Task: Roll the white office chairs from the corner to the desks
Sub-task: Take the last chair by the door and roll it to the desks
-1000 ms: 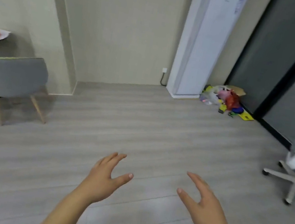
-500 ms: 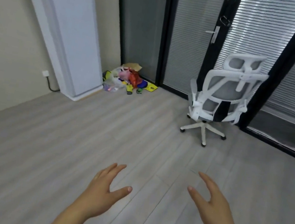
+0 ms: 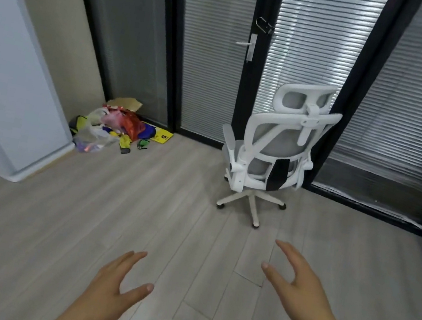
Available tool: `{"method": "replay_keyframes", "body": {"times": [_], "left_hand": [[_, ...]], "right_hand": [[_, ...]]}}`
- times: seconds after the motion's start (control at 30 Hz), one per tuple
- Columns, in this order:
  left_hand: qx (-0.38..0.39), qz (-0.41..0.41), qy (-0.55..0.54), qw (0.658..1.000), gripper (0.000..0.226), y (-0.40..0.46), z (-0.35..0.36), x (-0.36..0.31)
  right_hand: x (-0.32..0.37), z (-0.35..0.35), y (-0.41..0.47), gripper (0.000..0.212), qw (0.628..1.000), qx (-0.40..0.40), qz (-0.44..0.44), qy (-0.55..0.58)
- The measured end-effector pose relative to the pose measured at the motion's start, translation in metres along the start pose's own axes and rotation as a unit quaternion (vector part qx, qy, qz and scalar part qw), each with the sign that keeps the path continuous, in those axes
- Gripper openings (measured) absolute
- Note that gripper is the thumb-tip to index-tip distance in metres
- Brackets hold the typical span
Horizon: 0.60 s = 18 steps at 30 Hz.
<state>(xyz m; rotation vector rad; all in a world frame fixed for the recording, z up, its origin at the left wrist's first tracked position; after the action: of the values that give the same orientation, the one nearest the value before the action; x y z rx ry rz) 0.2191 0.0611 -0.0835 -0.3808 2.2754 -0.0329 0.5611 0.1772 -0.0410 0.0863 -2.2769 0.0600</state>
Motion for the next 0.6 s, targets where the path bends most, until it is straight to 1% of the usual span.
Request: {"method": "replay_keyframes", "body": {"times": [0.1,0.23,0.27,0.37,0.43,0.53,0.6], "left_hand": [[0.01,0.023,-0.013,1.0,0.08,0.105,-0.003,-0.014],[0.028,0.074,-0.008,0.997,0.099,0.255,-0.005,-0.057],[0.035,0.092,-0.001,0.995,0.098,0.29,-0.003,-0.075],[0.062,0.154,0.03,0.986,0.077,0.379,0.008,-0.147],[0.075,0.191,0.047,0.978,0.069,0.431,0.023,-0.196],[0.085,0.237,0.093,0.963,0.072,0.507,0.053,-0.254],[0.086,0.248,0.122,0.957,0.075,0.555,0.077,-0.281]], "right_hand": [[0.009,-0.007,0.081,0.061,0.999,-0.031,0.012,-0.023],[0.028,-0.029,0.18,0.062,0.996,-0.071,0.04,-0.044],[0.032,-0.036,0.203,0.062,0.994,-0.085,0.04,-0.047],[0.034,-0.06,0.257,0.061,0.99,-0.118,0.05,-0.056],[0.026,-0.076,0.287,0.061,0.988,-0.128,0.06,-0.063],[-0.002,-0.098,0.338,0.063,0.985,-0.129,0.066,-0.096],[-0.027,-0.112,0.382,0.066,0.983,-0.12,0.076,-0.113]]}}
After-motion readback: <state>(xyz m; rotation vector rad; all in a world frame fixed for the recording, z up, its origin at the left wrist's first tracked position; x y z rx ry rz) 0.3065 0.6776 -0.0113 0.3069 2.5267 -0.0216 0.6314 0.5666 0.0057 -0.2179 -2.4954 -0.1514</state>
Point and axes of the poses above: each hand's wrist, its own y-axis towards the middle knuckle, its own z-axis out of the palm, x = y × z, the point moved 1 cm from there along y, towards the middle knuckle, and after that the axes turned 5 degrees about -x, right-handed, at the moved point
